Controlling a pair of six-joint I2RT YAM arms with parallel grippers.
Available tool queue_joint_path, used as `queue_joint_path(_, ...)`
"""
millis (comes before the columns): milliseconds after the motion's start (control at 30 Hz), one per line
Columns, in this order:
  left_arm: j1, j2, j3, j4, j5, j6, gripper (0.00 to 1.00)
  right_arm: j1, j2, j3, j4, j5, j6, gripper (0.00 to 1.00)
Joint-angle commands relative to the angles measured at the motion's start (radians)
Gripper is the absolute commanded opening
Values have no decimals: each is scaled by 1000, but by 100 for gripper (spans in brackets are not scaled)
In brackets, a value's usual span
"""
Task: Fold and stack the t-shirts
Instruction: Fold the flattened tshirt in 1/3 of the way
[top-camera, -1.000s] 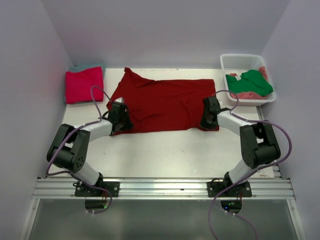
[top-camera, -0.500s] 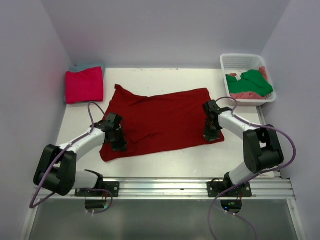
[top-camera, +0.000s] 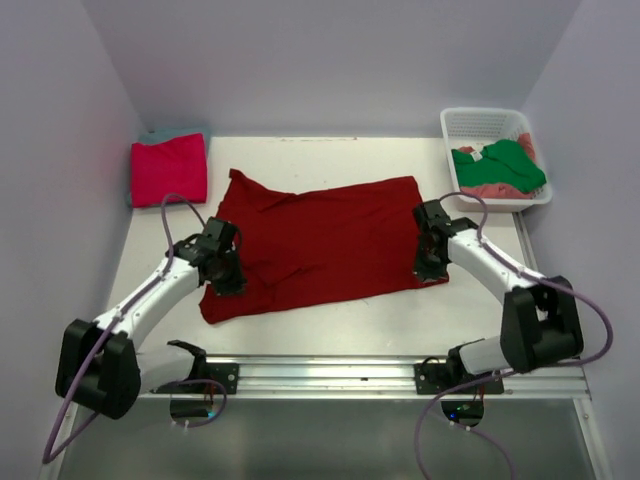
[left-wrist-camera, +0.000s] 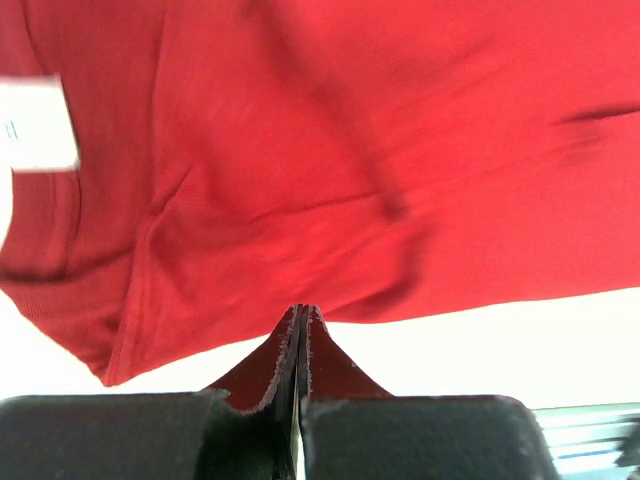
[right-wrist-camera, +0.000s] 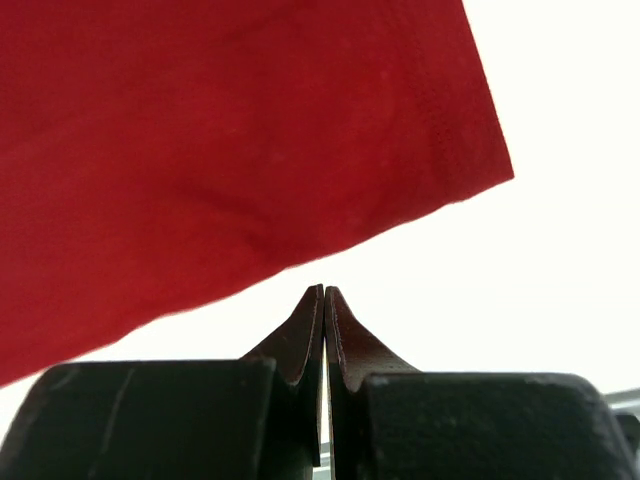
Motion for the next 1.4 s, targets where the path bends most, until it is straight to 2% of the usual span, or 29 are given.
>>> queue_joint_path(0, -6, -124, 77, 89, -15, 54, 0, 18, -177, -1, 44, -57, -35, 0)
queue_joint_path(67, -6, -182, 64, 173, -9, 71, 6, 19, -248, -7, 107, -82, -54, 0)
queue_joint_path(133, -5, -201, 28, 223, -1, 62, 29, 19, -300, -3, 144, -102, -63, 9)
queue_joint_path(167, -5, -195, 21, 249, 8, 54, 36, 19, -303, 3, 146, -107, -72, 16)
queue_joint_path(233, -5, -167, -9, 284, 53, 36, 49, 21, -279, 37, 127, -125, -85, 20)
queue_joint_path(333, -5, -123, -65, 373, 88, 8, 56, 22, -236, 46, 142, -149, -82, 24)
queue_joint_path(567, -5, -31, -108, 504, 134, -29, 56, 42, -239, 8, 211, -171, -40, 25)
queue_joint_path(900, -5, 46, -124, 573, 208, -88, 51, 50, -259, -18, 207, -148, -28, 25)
queue_joint_path(1133, -6, 106, -118, 532, 225, -131, 44, 49, -261, -15, 196, -125, -23, 25)
queue_joint_path(1367, -6, 110, -125, 507, 206, -135, 43, 50, -251, -13, 202, -122, -16, 25)
